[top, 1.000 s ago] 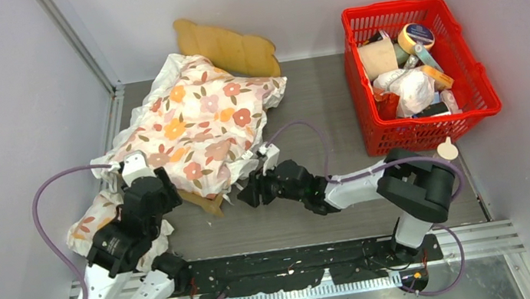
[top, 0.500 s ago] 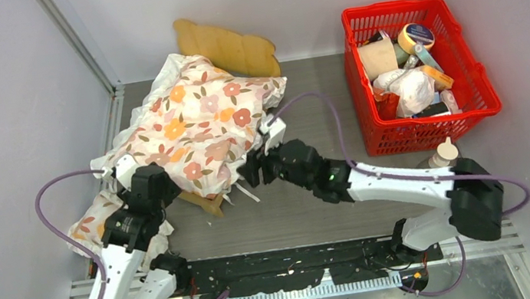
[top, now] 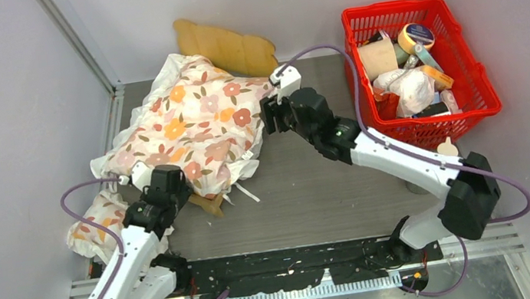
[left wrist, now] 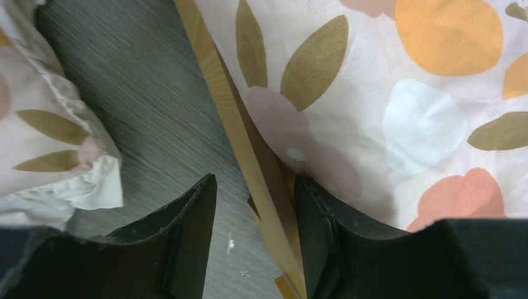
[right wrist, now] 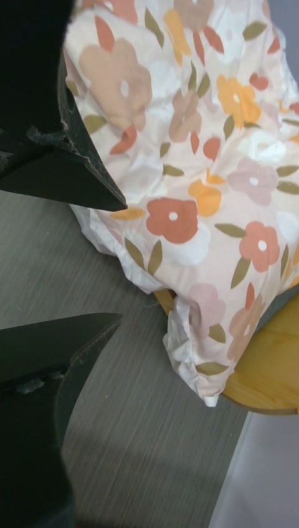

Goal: Set up the pet bed
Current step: Adjust the bed frame at the center of the board.

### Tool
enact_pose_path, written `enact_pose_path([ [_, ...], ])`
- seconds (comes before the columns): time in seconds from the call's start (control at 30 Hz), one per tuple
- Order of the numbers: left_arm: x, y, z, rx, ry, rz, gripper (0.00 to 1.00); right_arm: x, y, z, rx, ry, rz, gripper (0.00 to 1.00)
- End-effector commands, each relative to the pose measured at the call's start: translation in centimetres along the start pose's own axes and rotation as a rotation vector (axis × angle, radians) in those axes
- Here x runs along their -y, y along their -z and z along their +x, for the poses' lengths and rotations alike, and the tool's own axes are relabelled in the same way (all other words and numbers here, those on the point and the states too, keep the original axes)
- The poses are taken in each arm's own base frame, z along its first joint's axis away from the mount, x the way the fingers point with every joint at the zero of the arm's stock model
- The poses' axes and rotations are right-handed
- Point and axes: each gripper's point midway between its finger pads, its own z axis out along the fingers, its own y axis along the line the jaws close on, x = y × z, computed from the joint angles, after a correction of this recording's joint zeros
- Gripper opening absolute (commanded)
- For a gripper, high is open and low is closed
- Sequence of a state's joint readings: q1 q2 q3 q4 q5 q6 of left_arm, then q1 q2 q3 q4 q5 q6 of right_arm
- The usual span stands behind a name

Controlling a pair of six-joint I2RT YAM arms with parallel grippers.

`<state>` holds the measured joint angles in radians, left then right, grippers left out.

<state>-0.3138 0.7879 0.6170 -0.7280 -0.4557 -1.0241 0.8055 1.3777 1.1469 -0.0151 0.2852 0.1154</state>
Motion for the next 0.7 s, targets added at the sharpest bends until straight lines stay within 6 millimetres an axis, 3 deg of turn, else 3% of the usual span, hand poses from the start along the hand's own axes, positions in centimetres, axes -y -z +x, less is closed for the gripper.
enact_pose_path([
  [0.0,1.0,-1.3,1.0,-0.02,0.071,0.029,0.5,2.8,-2.9,-1.3,-0.017,0.053,0.057,0.68],
  [0.03,0.8,-1.5,1.0,-0.018,0.053,0.02,0.49,3.2,-3.2,-2.0,-0.01,0.057,0.067,0.68],
  [0.07,0.8,-1.8,0.9,-0.012,0.035,0.012,0.44,4.1,-4.1,-1.4,-0.032,0.058,0.088,0.69],
  [0.2,0.9,-2.3,0.2,0.006,-0.054,-0.017,0.0,5.6,-5.5,-1.9,-0.046,0.041,0.1,0.71],
  [0.33,0.6,-1.8,-0.4,-0.006,-0.184,-0.037,0.0,7.0,-5.9,-3.0,-0.024,0.055,0.12,0.74],
  [0.5,1.4,-0.2,0.7,-0.034,-0.281,0.128,0.0,8.6,-6.9,-4.2,-0.014,0.084,0.107,0.81],
  [0.67,1.4,2.2,-0.1,0.037,-0.334,0.261,0.0,9.4,-9.1,-4.7,-0.033,0.144,0.092,0.89],
])
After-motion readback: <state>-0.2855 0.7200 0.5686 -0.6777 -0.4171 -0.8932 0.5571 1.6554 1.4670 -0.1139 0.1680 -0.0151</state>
